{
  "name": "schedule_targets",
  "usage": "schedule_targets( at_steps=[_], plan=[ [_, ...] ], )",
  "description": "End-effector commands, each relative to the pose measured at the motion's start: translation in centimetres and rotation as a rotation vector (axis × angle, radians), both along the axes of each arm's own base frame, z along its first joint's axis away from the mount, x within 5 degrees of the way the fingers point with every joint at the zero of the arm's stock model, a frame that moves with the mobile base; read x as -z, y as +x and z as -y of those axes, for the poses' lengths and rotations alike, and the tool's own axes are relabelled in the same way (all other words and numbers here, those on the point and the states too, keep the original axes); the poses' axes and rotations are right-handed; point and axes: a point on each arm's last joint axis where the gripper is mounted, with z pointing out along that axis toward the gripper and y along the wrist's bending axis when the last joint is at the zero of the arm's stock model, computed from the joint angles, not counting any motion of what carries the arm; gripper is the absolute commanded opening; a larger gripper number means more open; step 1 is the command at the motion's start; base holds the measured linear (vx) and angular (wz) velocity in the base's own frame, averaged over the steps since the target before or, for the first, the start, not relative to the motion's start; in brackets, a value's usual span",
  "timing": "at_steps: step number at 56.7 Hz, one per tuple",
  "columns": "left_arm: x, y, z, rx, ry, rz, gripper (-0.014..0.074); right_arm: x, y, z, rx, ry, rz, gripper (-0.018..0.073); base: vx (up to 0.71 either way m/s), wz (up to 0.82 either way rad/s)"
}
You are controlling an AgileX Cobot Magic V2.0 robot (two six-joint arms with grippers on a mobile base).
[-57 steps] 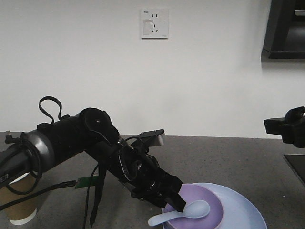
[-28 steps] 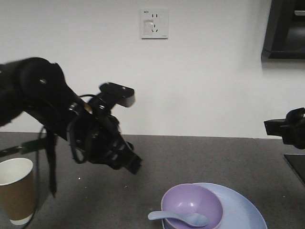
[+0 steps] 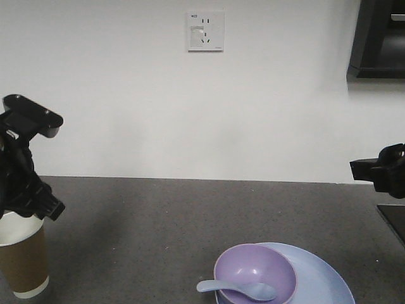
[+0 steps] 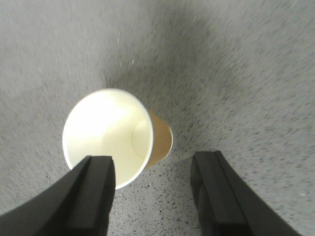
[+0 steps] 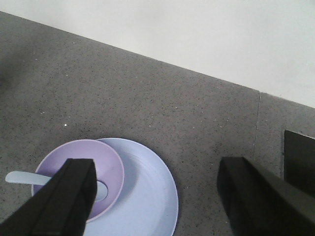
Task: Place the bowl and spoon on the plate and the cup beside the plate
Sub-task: 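Release the spoon and move the left gripper to the brown cup, then grasp the brown paper cup rim with the left gripper and lift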
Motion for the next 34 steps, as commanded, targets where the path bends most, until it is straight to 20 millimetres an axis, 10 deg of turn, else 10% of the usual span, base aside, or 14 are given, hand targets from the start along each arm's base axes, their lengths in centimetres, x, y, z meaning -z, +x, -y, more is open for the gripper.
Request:
schedule_targets(
  at_steps=[1, 34],
  plan=[
    [-0.3, 0.3, -0.7, 0.001, -0.019, 0.096, 0.0471, -1.9, -0.3, 0.1, 0.004, 0.022, 0.115, 0.0564, 0.00, 0.00],
    [5.6, 4.0, 0.2, -0.001, -0.001, -0.032, 0.0470, -1.8, -0.4, 0.1, 0.004, 0.018, 0.099, 0.0564, 0.00, 0.00]
  ],
)
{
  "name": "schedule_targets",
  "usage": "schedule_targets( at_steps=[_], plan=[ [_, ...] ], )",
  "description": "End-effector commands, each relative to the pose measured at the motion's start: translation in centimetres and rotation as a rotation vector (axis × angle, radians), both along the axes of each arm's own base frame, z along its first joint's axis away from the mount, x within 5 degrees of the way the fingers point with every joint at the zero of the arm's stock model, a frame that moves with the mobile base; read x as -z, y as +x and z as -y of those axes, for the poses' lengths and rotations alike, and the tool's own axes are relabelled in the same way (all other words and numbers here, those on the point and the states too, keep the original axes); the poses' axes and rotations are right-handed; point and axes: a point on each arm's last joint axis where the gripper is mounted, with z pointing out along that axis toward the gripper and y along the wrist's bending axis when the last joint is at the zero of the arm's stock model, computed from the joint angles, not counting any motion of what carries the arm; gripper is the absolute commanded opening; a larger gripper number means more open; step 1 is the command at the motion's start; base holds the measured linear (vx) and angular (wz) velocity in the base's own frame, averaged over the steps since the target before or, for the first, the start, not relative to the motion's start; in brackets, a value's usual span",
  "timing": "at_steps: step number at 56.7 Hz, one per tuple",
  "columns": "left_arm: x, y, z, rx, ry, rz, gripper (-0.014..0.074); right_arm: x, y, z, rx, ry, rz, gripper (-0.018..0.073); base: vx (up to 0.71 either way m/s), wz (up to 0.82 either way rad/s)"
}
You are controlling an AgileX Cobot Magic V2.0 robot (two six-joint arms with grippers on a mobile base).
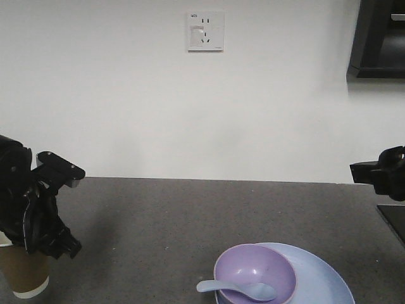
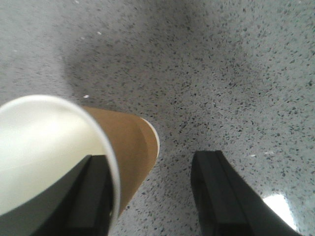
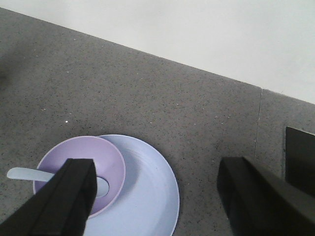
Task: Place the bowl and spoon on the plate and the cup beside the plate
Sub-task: 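Grasp the brown paper cup rim with the left gripper and lift, then carry the cup beside the bowl and set it on the plate edge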
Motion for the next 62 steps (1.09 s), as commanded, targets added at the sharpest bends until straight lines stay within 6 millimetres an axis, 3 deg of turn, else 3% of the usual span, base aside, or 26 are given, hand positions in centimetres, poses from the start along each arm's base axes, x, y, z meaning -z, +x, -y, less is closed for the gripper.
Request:
schedule_targets(
  at_steps=[1, 7, 13, 23, 34, 44, 53, 62],
  plan=[
    [-2.4, -0.1, -0.2, -0.009, -0.027, 0.115, 0.0470, -1.9, -0.3, 0.2, 0.005, 0.018, 0.113, 0.0564, 0.00, 0.00],
    [-2.4, 0.0, -0.2, -0.004, -0.026, 0.126, 0.0449, -1.9, -0.3, 0.1, 0.005, 0.019, 0.113, 0.0564, 0.00, 0.00],
    [-2.5, 0.1, -0.2, -0.001, -0.020, 0.134, 0.0343, -1.9, -0.3, 0.2, 0.005, 0.018, 0.114, 0.0564, 0.00, 0.00],
    [-2.5, 0.2, -0.3, 0.003, -0.009, 0.147, -0.0010, -1.9, -0.3, 0.2, 0.005, 0.018, 0.117, 0.0564, 0.00, 0.00],
    [-3.2, -0.1, -0.2, -0.001, -0.027, 0.156, -0.0008, -1.9, -0.3, 0.2, 0.006, 0.016, 0.117, 0.0564, 0.00, 0.00],
    [-7.2, -0.8, 1.0, 0.056, -0.193, 0.242, -0.0006, -1.9, -0.3, 0.2, 0.006, 0.016, 0.116, 0.0564, 0.00, 0.00],
    [-10.3, -1.9, 3.6, 0.192, -0.340, 0.268, -0.0003, -1.9, -0.3, 0.2, 0.006, 0.016, 0.116, 0.0564, 0.00, 0.00],
    [-11.3, -3.3, 7.4, 0.319, -0.367, 0.284, 0.0000, -1.9, -0.3, 0.2, 0.006, 0.016, 0.117, 0.0564, 0.00, 0.00]
  ],
)
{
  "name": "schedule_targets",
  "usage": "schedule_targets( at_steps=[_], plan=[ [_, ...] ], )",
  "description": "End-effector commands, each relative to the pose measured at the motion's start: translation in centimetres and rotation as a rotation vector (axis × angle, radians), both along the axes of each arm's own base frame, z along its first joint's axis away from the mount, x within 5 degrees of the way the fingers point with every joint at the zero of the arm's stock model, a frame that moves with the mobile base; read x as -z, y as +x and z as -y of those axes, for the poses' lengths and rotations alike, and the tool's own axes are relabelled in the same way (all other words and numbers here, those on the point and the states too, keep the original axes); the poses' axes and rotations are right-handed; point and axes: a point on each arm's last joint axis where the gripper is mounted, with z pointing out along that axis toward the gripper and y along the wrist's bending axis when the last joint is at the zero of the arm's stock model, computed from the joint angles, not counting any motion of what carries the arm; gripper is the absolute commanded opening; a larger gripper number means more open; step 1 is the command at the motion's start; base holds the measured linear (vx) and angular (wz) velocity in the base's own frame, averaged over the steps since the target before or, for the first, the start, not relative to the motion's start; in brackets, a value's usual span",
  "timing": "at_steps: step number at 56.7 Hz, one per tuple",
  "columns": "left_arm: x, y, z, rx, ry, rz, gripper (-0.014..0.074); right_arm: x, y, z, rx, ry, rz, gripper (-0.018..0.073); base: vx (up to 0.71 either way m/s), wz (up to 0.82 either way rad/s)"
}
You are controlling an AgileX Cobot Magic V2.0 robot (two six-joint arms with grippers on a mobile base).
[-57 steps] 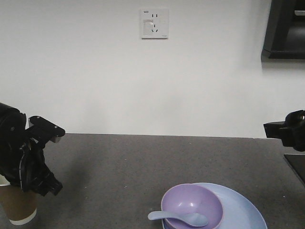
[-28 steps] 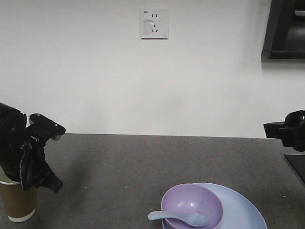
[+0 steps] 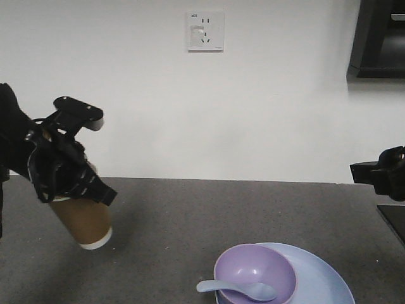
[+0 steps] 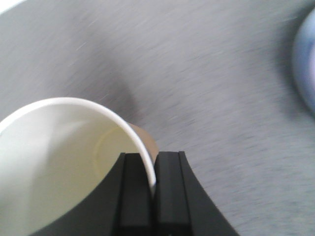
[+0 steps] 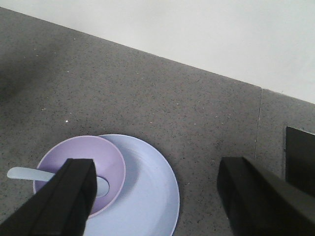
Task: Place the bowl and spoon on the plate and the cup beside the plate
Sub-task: 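Carry the cup beside the bowl and set it on the plate edge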
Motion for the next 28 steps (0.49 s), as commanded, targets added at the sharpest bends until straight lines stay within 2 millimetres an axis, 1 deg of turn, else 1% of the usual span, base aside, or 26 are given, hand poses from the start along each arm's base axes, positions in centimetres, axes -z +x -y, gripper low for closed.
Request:
schedule_targets(
  at_steps=[1, 7, 13, 20, 28],
  plan=[
    [-3.0, -1.8, 2.2, 0.080, -0.067, 0.112, 0.0000, -1.9, -0.3, 0.2, 0.006, 0.016, 0.118, 0.0564, 0.00, 0.00],
    [-2.2, -2.4, 4.9, 0.153, -0.060, 0.092, 0.0000, -1.9, -0.3, 0.2, 0.006, 0.016, 0.118, 0.0564, 0.00, 0.00],
    [-1.0, -2.8, 7.2, 0.201, -0.056, 0.056, 0.0000, -1.9, -0.3, 0.2, 0.006, 0.016, 0.118, 0.0564, 0.00, 0.00],
    [0.4, -3.1, 9.4, 0.240, -0.052, 0.019, 0.0000, -1.9, -0.3, 0.2, 0.006, 0.016, 0.116, 0.0564, 0.00, 0.00],
    [1.9, -3.3, 11.5, 0.283, -0.032, -0.010, 0.0000, -1.9, -0.3, 0.2, 0.006, 0.015, 0.114, 0.0564, 0.00, 0.00]
  ],
)
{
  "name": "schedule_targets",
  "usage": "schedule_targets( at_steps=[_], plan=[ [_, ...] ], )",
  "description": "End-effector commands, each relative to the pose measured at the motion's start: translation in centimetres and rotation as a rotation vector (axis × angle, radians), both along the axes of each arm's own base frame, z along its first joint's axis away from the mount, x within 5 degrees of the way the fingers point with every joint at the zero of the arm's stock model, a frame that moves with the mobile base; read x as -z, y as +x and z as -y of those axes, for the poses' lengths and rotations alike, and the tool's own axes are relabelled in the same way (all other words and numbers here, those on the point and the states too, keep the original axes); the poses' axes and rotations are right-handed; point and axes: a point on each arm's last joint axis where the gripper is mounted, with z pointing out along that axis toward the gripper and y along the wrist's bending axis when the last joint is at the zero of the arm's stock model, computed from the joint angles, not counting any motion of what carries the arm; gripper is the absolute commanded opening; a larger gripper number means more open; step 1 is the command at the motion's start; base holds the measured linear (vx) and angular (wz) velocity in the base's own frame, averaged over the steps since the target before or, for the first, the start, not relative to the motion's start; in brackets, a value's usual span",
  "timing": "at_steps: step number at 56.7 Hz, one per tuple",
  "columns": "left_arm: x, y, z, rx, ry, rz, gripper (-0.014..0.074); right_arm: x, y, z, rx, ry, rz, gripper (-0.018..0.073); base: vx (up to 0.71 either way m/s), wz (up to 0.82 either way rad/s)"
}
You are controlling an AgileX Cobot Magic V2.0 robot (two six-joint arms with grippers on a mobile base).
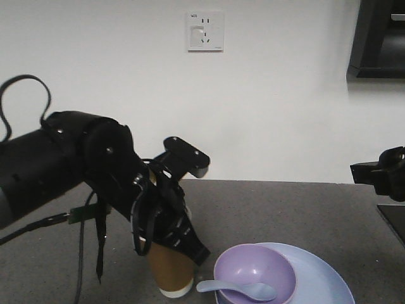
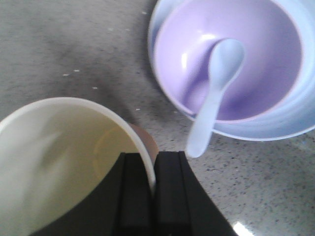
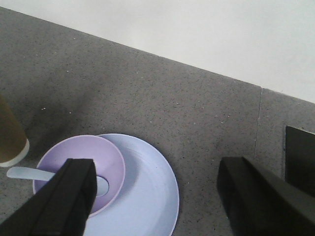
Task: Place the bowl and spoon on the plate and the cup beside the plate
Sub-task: 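Carry the cup beside the bowl and set it on the plate edge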
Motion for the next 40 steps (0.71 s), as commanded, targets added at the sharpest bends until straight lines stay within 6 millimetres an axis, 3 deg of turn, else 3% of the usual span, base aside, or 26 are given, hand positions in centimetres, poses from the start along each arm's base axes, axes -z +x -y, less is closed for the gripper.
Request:
schedule_targets(
  at_steps=[1, 11, 24, 31, 40],
  plan=[
    [-2.2, -0.8, 1.0, 0.016, -0.081, 0.082, 0.0000, -1.9, -0.3, 0.2, 0.006, 0.016, 0.116, 0.0564, 0.00, 0.00],
    [-0.9, -0.8, 2.1, 0.030, -0.062, 0.053, 0.0000, -1.8, -0.4, 0.2, 0.006, 0.014, 0.108, 0.0564, 0.00, 0.00],
    [-0.8, -0.7, 2.1, 0.016, -0.067, 0.041, 0.0020, -1.8, -0.4, 0.2, 0.006, 0.013, 0.100, 0.0564, 0.00, 0.00],
    [-0.8, -0.8, 2.2, 0.016, -0.067, 0.040, 0.0082, -1.8, -0.4, 0.2, 0.006, 0.012, 0.099, 0.0564, 0.00, 0.00],
    [-0.8, -0.8, 2.2, 0.016, -0.067, 0.040, 0.0239, -1.8, -0.4, 0.2, 0.006, 0.012, 0.098, 0.0564, 0.00, 0.00]
  ],
)
